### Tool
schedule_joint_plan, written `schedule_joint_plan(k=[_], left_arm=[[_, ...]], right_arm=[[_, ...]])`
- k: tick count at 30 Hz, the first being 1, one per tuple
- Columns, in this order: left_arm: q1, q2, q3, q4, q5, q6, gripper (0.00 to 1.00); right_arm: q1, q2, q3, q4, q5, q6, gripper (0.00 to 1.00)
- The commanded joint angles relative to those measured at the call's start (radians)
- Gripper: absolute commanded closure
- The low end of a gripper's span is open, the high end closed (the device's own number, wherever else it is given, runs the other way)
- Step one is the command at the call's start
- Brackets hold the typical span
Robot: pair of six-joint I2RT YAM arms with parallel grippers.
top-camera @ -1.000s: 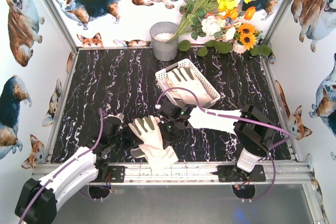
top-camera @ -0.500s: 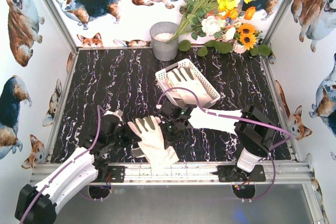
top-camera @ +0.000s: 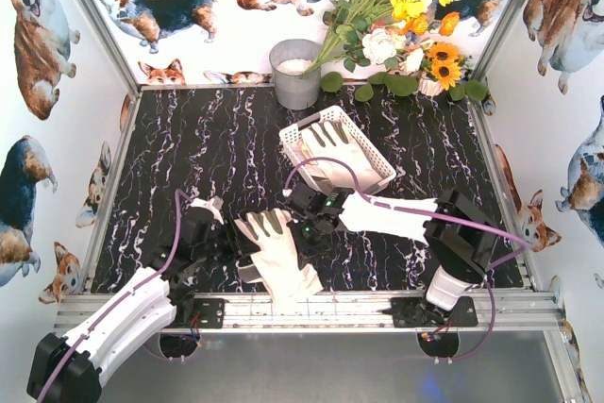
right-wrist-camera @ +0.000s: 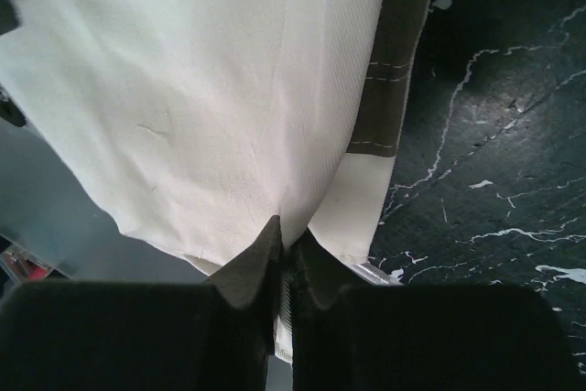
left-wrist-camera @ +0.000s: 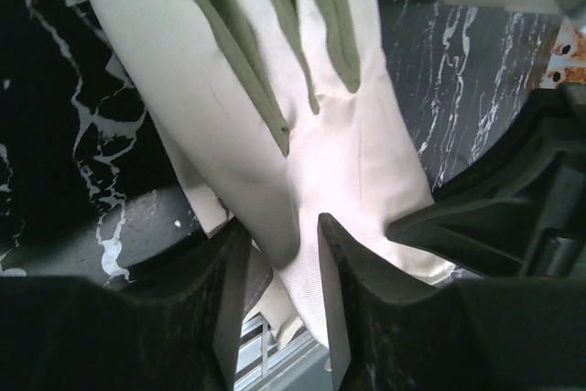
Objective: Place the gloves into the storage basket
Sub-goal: Pair the glove with the glove.
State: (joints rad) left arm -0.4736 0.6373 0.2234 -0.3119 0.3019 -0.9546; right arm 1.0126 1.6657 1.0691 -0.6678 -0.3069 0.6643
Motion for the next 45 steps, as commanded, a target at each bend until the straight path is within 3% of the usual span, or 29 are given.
schedule_joint_plan(k=[1, 3, 13, 22, 27, 33, 45], left_arm=[[0.007, -0.02, 0.013, 0.079, 0.026, 0.0, 0.68], [0.007, -0.026, 0.018, 0.091, 0.033, 0.011, 0.62], [0.007, -0.049, 0.022, 0.16, 0.096, 0.009, 0.55], [0.007, -0.036, 0.007, 0.207, 0.114, -0.036, 0.53], [0.007, -0.008, 0.016, 0.227, 0.106, -0.059, 0.55], [0.007, -0.004, 0.01, 0.255, 0.101, -0.105, 0.56], [0.007, 0.038, 0.005, 0.246, 0.076, -0.209, 0.71]], right_arm=[[0.005, -0.002, 0.041, -0.026, 0.031, 0.016, 0.93], [0.003, -0.009, 0.034, -0.023, 0.036, 0.019, 0.87], [0.001, -0.041, 0.036, -0.029, 0.073, 0.013, 0.57], [0.001, -0.169, 0.04, -0.05, 0.202, -0.045, 0.37], [0.006, -0.246, -0.013, 0.111, 0.079, -0.053, 0.37], [0.016, -0.167, -0.056, 0.304, -0.084, 0.097, 0.39], [0.014, -0.02, -0.039, 0.393, -0.167, 0.168, 0.4]])
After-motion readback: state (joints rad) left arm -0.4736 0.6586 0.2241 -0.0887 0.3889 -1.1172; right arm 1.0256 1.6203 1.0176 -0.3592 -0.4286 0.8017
